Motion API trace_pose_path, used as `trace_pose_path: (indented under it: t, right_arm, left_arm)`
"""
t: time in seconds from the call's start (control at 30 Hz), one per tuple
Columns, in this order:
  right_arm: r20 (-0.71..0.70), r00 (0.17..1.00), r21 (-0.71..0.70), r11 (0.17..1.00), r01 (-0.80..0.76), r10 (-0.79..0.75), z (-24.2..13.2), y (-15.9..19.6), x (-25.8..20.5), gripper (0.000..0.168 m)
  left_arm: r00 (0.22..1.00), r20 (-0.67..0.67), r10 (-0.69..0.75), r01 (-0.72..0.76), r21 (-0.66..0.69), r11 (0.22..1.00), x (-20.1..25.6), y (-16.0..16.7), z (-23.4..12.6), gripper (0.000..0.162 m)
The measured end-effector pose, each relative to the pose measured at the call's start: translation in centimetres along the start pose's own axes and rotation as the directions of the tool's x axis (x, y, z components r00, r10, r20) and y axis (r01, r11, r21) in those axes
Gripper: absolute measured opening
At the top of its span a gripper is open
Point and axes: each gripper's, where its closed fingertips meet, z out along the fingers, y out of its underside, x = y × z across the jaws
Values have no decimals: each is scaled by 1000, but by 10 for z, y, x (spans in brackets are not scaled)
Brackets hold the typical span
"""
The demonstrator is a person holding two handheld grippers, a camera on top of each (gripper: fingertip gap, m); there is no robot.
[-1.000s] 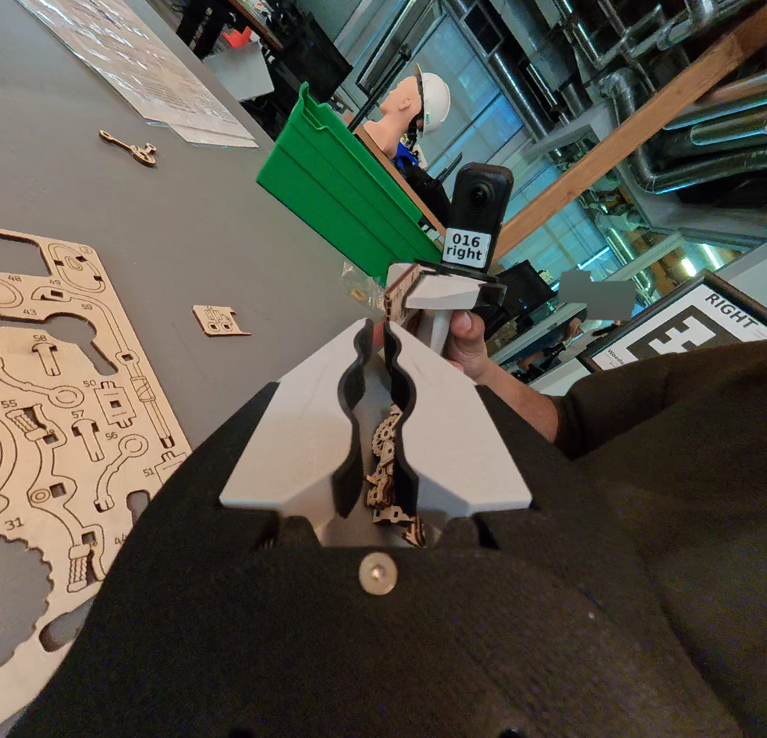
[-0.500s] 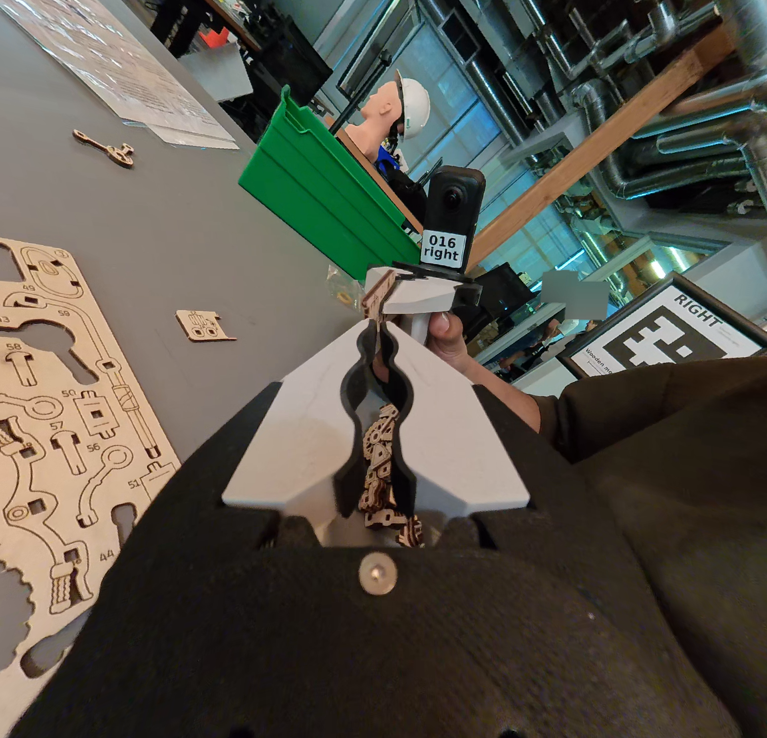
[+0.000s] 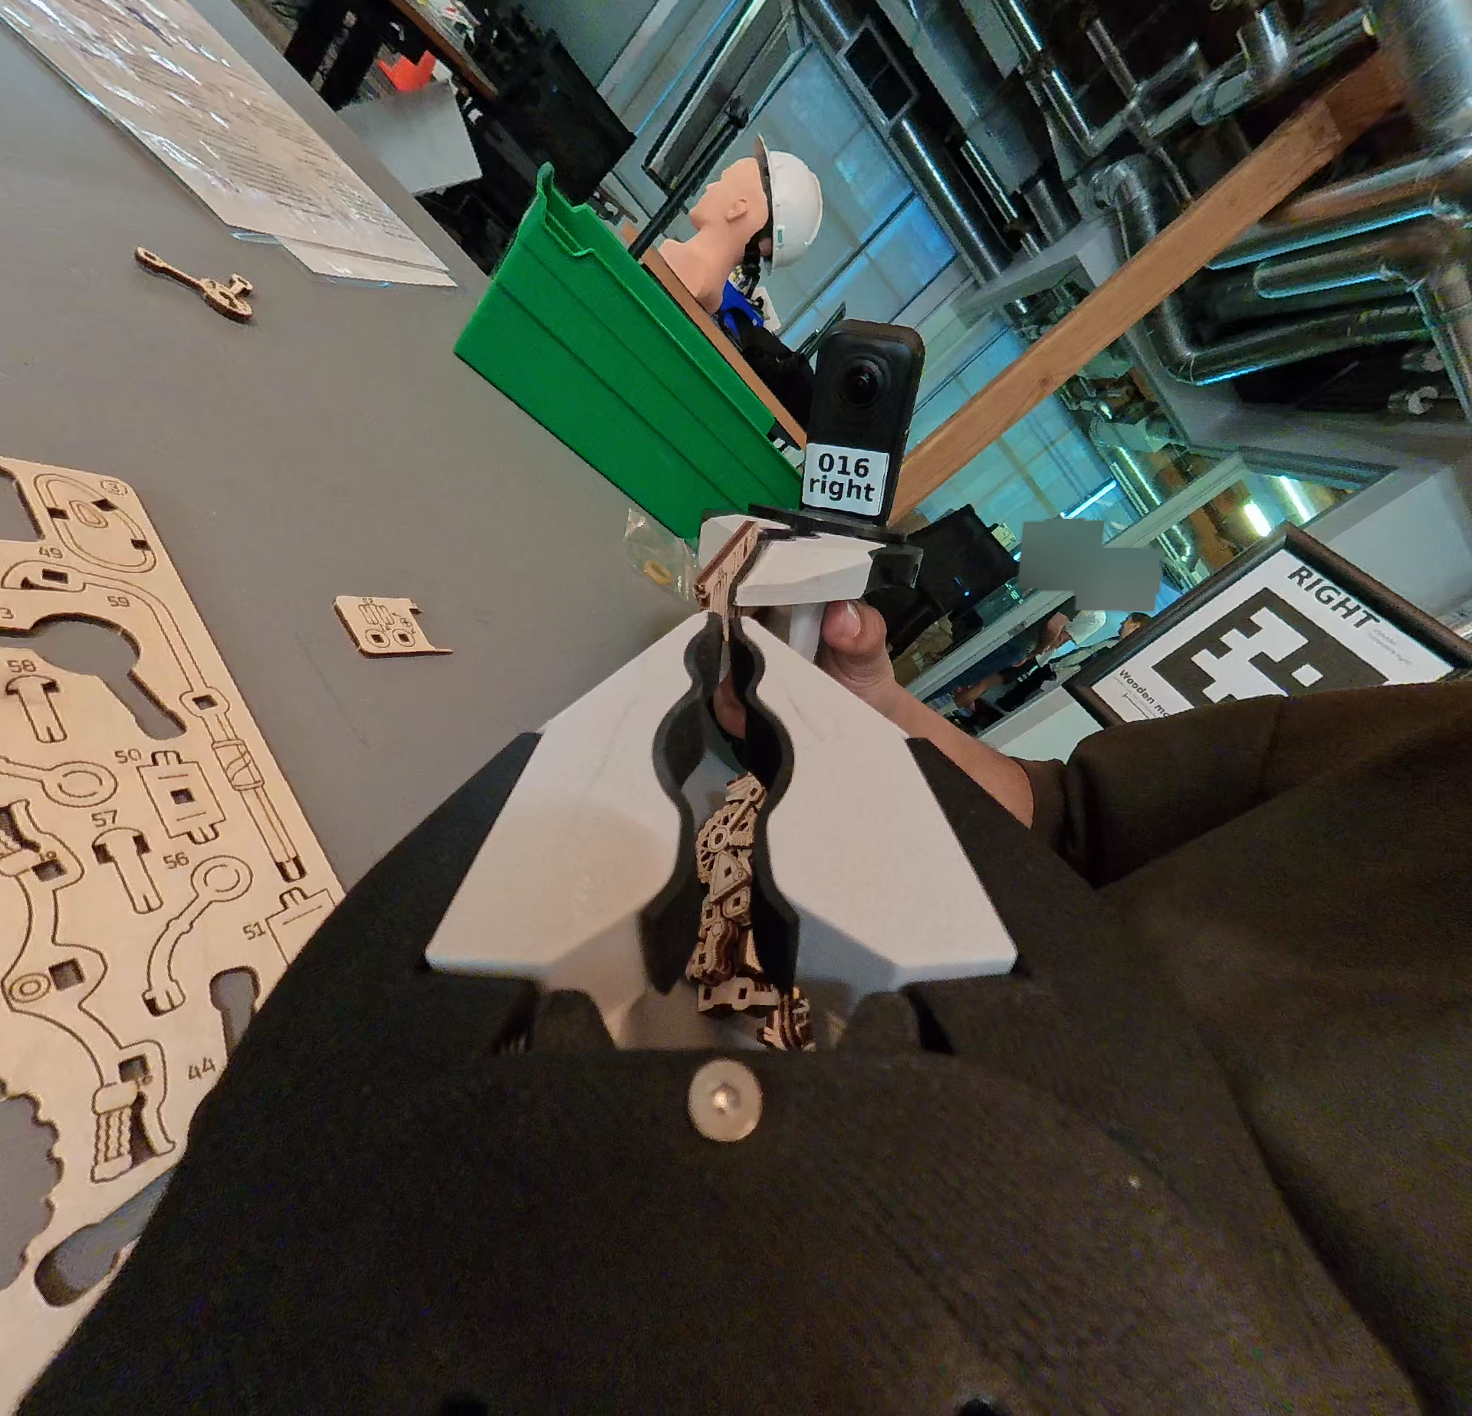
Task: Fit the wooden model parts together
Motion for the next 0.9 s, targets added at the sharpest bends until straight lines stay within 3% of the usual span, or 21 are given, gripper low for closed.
trace_pose_path:
  t: [0.9]
  right_arm:
    - [18, 999, 7, 1000, -26, 26, 1, -1, -3, 0]
  left_arm:
    - [999, 37, 16, -16, 10, 1000, -3, -1, -1, 1]
